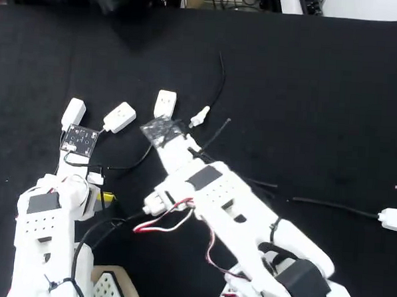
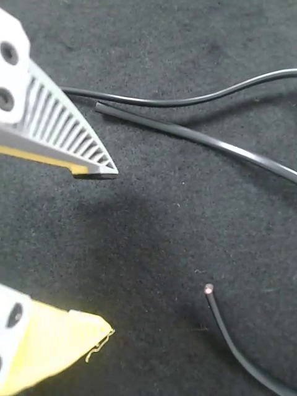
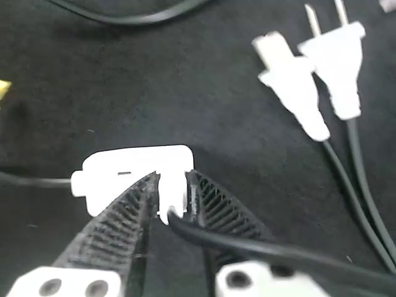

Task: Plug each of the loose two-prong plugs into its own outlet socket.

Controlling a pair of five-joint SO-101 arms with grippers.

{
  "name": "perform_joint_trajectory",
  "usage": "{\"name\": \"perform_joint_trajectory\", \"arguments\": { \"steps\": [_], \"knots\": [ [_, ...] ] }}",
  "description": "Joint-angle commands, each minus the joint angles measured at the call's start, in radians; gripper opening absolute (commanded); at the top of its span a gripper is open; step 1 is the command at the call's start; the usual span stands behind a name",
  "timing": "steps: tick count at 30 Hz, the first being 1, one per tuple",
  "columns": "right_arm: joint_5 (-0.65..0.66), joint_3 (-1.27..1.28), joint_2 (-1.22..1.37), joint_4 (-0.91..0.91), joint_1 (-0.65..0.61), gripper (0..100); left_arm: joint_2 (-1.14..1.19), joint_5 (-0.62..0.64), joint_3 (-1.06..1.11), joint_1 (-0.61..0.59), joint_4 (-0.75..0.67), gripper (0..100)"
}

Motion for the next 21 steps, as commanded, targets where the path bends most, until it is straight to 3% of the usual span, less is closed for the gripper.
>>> {"name": "perform_joint_trajectory", "arguments": {
  "steps": [1, 9, 21],
  "knots": [
    [0.028, 0.001, -0.054, 0.072, 0.11, 1.2, -0.014, -0.017, -0.004, -0.013, -0.02, 34],
    [0.201, 0.005, -0.122, 0.189, 0.408, 1.2, -0.014, -0.048, -0.002, -0.012, -0.02, 34],
    [0.713, 0.01, -0.124, 0.123, 1.178, 1.2, -0.014, -0.048, -0.002, -0.012, -0.02, 34]
  ]
}}
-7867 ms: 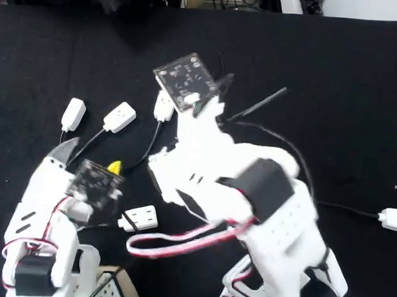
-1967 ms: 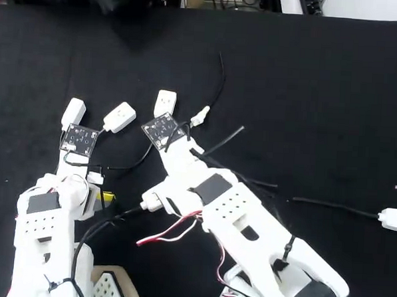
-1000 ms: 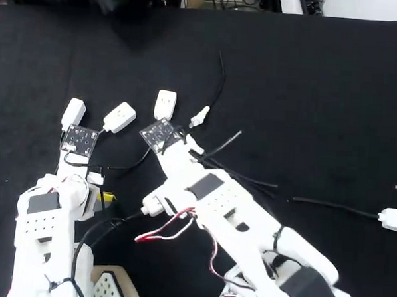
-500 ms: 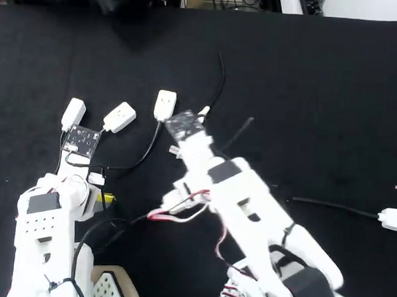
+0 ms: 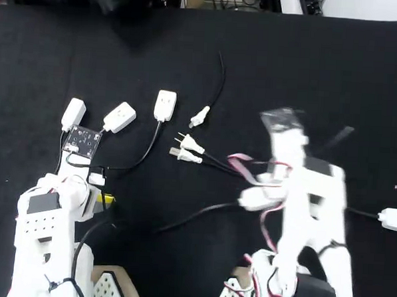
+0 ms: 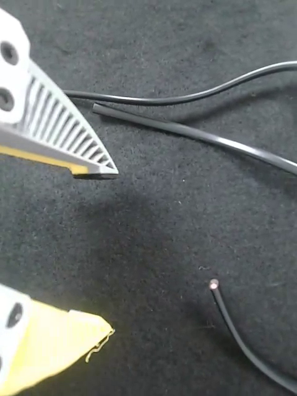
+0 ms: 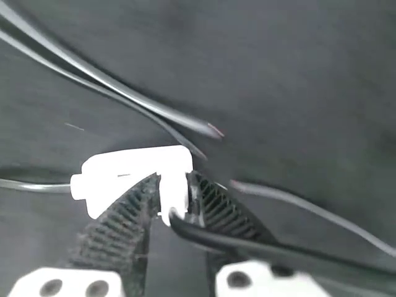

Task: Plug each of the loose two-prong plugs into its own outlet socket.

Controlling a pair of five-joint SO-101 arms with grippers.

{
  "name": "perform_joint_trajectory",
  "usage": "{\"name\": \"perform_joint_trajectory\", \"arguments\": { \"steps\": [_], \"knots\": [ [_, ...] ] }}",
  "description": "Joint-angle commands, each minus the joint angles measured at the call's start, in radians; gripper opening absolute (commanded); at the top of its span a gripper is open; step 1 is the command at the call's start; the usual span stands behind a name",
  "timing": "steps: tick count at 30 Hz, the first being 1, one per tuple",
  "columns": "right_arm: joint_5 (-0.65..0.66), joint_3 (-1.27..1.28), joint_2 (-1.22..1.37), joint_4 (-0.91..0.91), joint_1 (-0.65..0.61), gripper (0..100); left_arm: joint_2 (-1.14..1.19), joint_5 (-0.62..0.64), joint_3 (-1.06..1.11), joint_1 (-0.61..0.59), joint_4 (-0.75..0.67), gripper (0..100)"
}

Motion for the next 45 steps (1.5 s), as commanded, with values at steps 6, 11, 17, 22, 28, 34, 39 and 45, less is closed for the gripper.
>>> {"name": "perform_joint_trajectory", "arguments": {
  "steps": [6, 11, 17, 22, 28, 34, 39, 45],
  "knots": [
    [0.292, 0.018, -0.002, -0.371, 0.471, 1.2, -0.014, -0.005, -0.005, -0.012, -0.02, 34],
    [0.359, -0.035, 0.134, -0.545, 0.595, 1.2, -0.014, -0.005, -0.005, -0.012, -0.018, 34],
    [0.353, -0.272, 0.4, -0.586, 0.703, 1.2, -0.014, -0.005, -0.005, -0.008, -0.018, 34],
    [0.353, -0.378, 0.55, -0.578, 0.724, 1.8, -0.014, -0.005, -0.005, -0.004, -0.018, 34],
    [0.224, -0.401, 0.407, -0.315, 0.671, 27.0, -0.014, -0.005, -0.005, -0.002, -0.018, 34],
    [0.089, -0.463, 0.094, 0.112, 0.522, 35.5, -0.014, -0.005, -0.005, -0.004, -0.018, 34],
    [-0.11, -0.559, -0.131, 0.347, 0.275, 26.6, -0.014, -0.005, -0.005, -0.004, -0.015, 34],
    [-0.509, -0.568, -0.163, 0.451, -0.233, 14.9, -0.014, -0.005, 0.002, -0.005, -0.017, 34]
  ]
}}
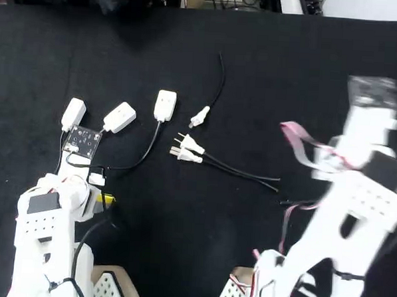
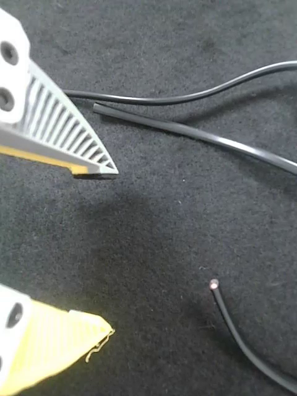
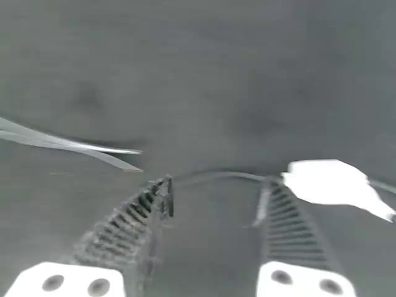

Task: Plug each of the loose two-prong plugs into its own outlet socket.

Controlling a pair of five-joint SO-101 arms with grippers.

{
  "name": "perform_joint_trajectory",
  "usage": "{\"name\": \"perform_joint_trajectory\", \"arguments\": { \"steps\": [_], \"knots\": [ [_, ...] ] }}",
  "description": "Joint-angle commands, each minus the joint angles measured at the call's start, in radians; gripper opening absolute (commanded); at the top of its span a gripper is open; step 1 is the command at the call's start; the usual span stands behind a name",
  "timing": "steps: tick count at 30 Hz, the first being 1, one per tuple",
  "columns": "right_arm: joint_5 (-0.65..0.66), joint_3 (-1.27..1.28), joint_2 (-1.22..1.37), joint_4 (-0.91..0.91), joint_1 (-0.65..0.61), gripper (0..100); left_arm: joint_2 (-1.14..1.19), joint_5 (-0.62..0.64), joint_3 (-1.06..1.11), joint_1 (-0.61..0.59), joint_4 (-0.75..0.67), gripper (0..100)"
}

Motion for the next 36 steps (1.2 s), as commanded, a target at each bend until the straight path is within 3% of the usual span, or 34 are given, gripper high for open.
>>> {"name": "perform_joint_trajectory", "arguments": {
  "steps": [1, 4, 7, 13, 17, 22, 36],
  "knots": [
    [-0.319, -0.002, 0.008, -0.034, -0.319, 13.9, -0.014, -0.006, 0.007, -0.002, -0.018, 34],
    [-0.562, 0.068, 0.11, -0.17, -0.517, 13.4, -0.014, -0.006, 0.005, -0.007, -0.018, 34],
    [-0.723, 0.084, 0.246, -0.269, -0.667, 13.4, -0.014, -0.006, 0.004, -0.01, -0.02, 34],
    [-0.962, -0.028, 0.562, -0.347, -0.832, 13.4, -0.014, -0.003, 0.01, -0.012, -0.049, 34],
    [-1.154, -0.157, 0.722, -0.342, -0.848, 13.4, -0.014, -0.005, 0.012, -0.012, -0.049, 34],
    [-1.289, -0.222, 0.788, -0.341, -0.835, 13.3, -0.014, -0.005, 0.018, -0.012, -0.054, 34],
    [-1.455, -0.189, 0.799, -0.35, -0.703, 13.5, -0.014, -0.005, 0.018, -0.012, -0.054, 34]
  ]
}}
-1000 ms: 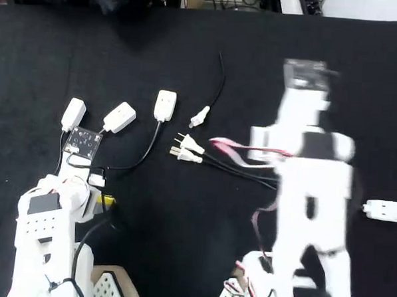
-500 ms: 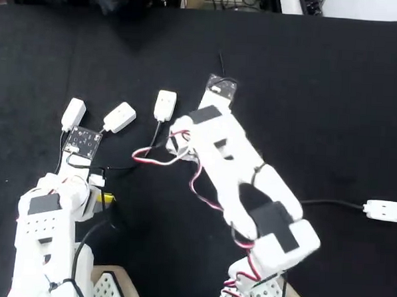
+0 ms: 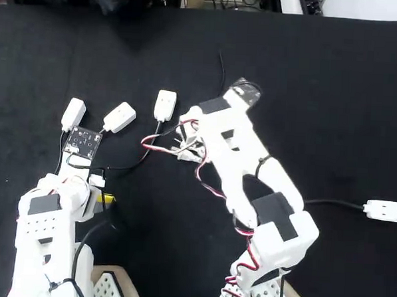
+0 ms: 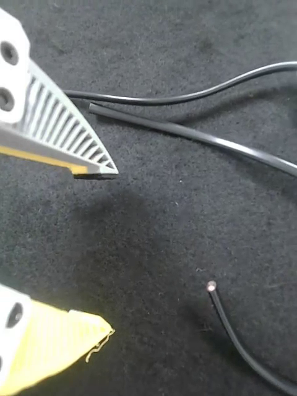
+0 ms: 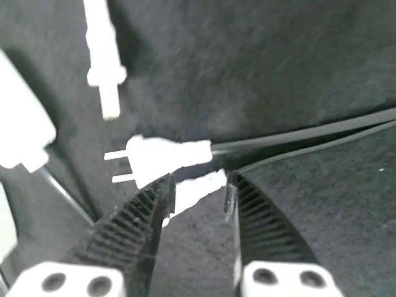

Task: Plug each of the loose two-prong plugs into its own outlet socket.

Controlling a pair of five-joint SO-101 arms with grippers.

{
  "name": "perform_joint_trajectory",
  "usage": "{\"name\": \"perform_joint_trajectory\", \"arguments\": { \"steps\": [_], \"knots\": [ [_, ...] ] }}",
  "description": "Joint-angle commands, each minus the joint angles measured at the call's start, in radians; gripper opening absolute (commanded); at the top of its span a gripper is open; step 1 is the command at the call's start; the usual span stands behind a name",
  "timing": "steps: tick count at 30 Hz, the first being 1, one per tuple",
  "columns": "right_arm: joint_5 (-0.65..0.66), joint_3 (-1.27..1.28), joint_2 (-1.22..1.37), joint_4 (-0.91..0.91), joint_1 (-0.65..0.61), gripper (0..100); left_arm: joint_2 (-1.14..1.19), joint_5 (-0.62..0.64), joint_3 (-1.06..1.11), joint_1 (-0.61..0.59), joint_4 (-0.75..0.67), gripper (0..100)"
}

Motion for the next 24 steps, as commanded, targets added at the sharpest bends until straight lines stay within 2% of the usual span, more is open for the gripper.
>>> {"name": "perform_joint_trajectory", "arguments": {
  "steps": [1, 7, 12, 17, 24],
  "knots": [
    [-0.02, -0.015, -0.004, -0.017, 0.029, 13.5, -0.014, -0.003, -0.005, -0.012, -0.017, 34],
    [-0.021, -0.012, 0.002, -0.026, -0.072, 13.5, -0.014, -0.003, -0.005, -0.012, -0.017, 34],
    [-0.021, -0.022, 0.096, -0.069, -0.075, 13.5, -0.014, -0.002, -0.005, -0.012, -0.017, 34],
    [-0.021, -0.111, 0.182, 0.009, -0.08, 13.5, -0.014, -0.002, -0.005, -0.012, -0.017, 34],
    [0.015, -0.254, 0.206, 0.219, -0.094, 13.5, -0.014, -0.003, -0.005, -0.008, -0.018, 34]
  ]
}}
